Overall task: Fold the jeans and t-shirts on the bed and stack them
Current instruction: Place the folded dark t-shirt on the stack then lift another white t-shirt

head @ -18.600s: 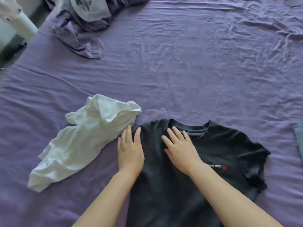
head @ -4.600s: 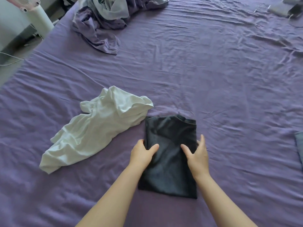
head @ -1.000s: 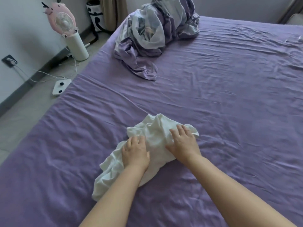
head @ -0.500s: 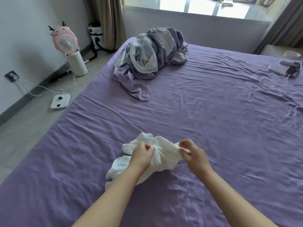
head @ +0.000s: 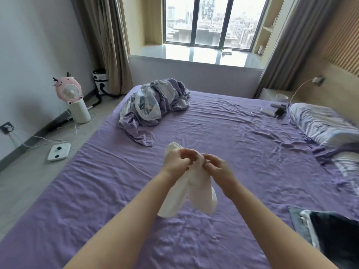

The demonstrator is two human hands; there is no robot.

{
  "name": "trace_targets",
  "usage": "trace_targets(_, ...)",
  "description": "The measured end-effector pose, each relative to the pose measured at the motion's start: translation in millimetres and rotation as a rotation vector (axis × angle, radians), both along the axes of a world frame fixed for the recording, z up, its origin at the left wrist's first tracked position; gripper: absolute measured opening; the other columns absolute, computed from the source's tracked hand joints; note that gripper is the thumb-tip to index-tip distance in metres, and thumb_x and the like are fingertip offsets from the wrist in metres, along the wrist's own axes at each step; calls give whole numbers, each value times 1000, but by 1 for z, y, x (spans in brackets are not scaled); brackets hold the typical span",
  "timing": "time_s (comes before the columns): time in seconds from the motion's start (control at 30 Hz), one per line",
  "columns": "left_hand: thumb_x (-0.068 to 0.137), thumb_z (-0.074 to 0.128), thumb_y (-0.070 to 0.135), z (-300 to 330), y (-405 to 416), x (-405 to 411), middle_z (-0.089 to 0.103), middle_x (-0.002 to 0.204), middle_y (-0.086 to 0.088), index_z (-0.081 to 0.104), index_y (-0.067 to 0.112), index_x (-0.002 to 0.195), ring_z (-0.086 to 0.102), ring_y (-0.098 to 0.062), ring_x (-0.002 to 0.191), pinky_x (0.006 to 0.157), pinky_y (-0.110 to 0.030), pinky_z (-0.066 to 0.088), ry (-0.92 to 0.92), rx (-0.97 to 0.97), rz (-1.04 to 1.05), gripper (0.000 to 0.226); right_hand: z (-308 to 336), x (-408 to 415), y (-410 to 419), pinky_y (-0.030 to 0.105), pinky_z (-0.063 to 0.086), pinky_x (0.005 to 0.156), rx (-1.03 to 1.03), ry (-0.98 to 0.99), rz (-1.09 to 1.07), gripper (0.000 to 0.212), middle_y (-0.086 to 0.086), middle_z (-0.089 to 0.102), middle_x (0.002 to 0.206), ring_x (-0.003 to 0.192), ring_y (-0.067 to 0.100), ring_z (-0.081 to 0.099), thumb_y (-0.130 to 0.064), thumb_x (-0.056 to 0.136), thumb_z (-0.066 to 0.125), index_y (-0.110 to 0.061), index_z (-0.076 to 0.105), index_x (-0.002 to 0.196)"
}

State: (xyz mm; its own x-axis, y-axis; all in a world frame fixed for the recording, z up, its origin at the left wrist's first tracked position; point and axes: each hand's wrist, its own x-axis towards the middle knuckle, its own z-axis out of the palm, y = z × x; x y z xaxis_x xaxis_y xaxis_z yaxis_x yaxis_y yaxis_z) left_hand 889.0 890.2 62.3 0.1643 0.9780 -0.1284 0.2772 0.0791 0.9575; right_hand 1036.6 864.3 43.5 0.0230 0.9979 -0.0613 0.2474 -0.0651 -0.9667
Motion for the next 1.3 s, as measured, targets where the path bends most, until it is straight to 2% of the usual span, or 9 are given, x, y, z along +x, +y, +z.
trace_targets(0.1,74,66,13,19,-15,6,54,113,-8,60,11,112,48,-24,108,94,-31,40,451,331,25,39,43,21,-16,23,41,67,-104,145,76,36,3,62,84,78,14,52,4,89,37,-16,67,93)
trace_targets(0.2,74,71,28,36,-29,18,41,132,-3,47,18,126,36,-22,123,100,-31,32,514,339,-51,58,78,43,-31,23,37,60,-164,141,168,33,7,52,81,72,15,44,1,87,35,-10,65,95)
trace_targets(0.33,81,64,18,63,-42,39,58,81,-6,56,17,76,55,-21,81,66,-27,37,490,253,-194,10,112,79,-50,25,40,58,-136,112,123,30,8,59,79,68,15,50,-2,89,38,-9,67,90)
trace_targets(0.5,87,61,10,103,-50,61,52,72,1,57,15,77,47,-10,63,56,-21,40,112,68,-269,11,134,135,-76,25,41,66,-34,-473,91,32,-1,58,91,80,13,54,-40,79,71,-26,58,105)
trace_targets(0.63,81,67,12,133,-51,84,59,77,1,63,21,82,55,-13,67,60,-22,46,80,39,-366,10,132,172,-96,23,32,69,-48,-919,232,59,-5,47,111,94,13,46,-23,75,65,-24,36,127)
trace_targets(0.8,64,75,19,157,-57,107,56,88,1,62,24,97,56,-14,72,62,-24,48,190,-17,-526,36,131,211,-109,23,33,65,-106,-995,225,30,-3,49,100,88,13,44,-12,78,55,-22,46,105)
trace_targets(0.93,63,64,5,165,-59,106,52,80,2,53,25,104,51,-13,70,63,-26,45,322,-51,-635,47,137,231,-116,10,41,57,-91,-756,175,27,-12,54,79,69,4,51,-6,78,56,-33,52,75)
trace_targets(1.1,85,61,10,171,-53,97,52,78,0,57,14,86,48,-13,72,63,-23,42,326,211,-451,6,148,228,-109,28,53,68,-42,-303,94,15,8,69,88,69,15,62,-10,89,58,-13,67,101)
trace_targets(1.3,91,62,22,178,-44,79,65,90,-8,68,6,97,58,-19,84,80,-36,47,100,225,-350,19,171,197,-93,21,50,57,61,-128,112,18,6,67,98,69,10,62,-22,94,55,-16,67,106)
